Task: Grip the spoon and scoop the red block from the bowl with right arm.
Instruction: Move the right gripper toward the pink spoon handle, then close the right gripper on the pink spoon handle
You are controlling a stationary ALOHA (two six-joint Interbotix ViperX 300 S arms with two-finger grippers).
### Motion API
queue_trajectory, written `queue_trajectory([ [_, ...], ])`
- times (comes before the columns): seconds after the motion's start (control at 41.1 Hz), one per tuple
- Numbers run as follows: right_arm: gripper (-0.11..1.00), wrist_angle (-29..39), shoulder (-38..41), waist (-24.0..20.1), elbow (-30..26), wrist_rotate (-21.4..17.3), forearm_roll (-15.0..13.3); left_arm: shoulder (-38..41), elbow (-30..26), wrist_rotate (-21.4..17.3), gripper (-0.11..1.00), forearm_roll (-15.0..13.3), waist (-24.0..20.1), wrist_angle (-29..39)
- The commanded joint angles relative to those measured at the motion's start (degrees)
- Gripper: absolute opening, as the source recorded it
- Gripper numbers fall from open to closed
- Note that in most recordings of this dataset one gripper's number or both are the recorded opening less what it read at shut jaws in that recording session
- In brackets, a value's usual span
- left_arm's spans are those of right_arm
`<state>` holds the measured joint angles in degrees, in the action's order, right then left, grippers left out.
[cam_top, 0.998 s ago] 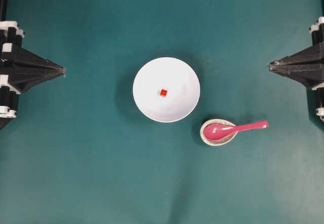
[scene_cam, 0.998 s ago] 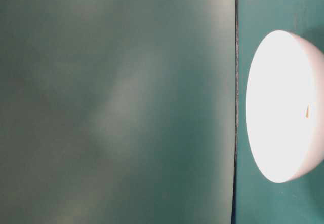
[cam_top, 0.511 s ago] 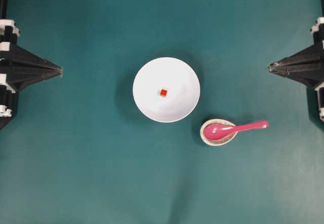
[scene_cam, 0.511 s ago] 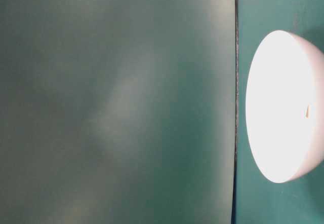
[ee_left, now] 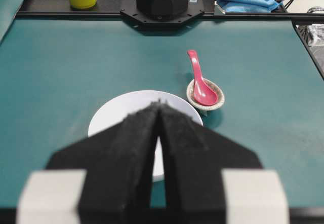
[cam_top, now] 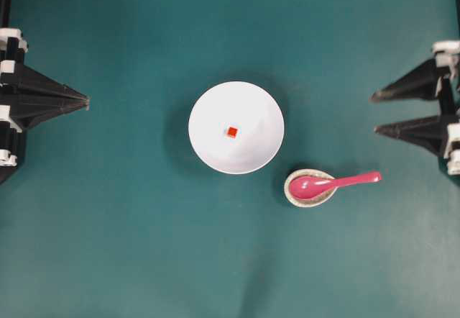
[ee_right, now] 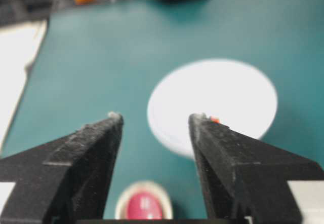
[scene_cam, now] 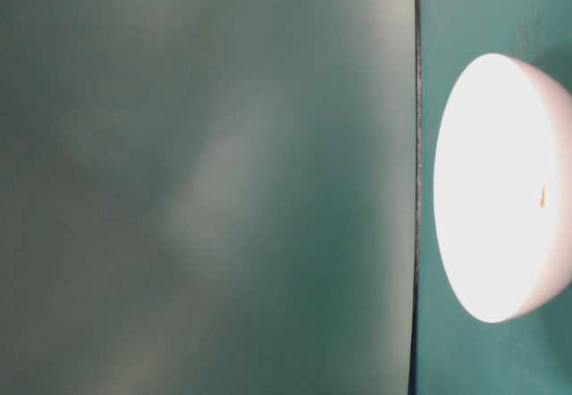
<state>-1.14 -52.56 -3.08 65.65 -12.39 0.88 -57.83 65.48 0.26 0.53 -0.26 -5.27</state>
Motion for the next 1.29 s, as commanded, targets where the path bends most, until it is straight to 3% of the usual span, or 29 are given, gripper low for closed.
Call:
queue_trajectory([
  [0.0,0.57,0.4,2.0,-2.4,0.8,0.0,-1.5,0.2,-1.5,0.3,0.0,0.2,-0.2,0.0],
  [0.219,0.58,-5.4,7.6,-5.6,7.2,0.0,-1.5,-0.1,-1.6,0.7,0.0,0.1,-0.2,0.8],
  [0.633,0.57,-36.0,20.8,-6.7,19.9,0.0,2.6,-0.2,-1.5,0.7,0.0,0.1,-0.8,2.1],
  [0.949,0.57,-46.3,31.1,-9.1,21.1,-0.1,3.3,0.0,-1.4,0.7,0.0,0.2,-1.6,2.4],
  [1.265,0.57,-57.2,42.4,-13.1,21.3,-0.1,8.3,0.1,-1.4,0.7,0.0,0.1,-1.6,2.4],
])
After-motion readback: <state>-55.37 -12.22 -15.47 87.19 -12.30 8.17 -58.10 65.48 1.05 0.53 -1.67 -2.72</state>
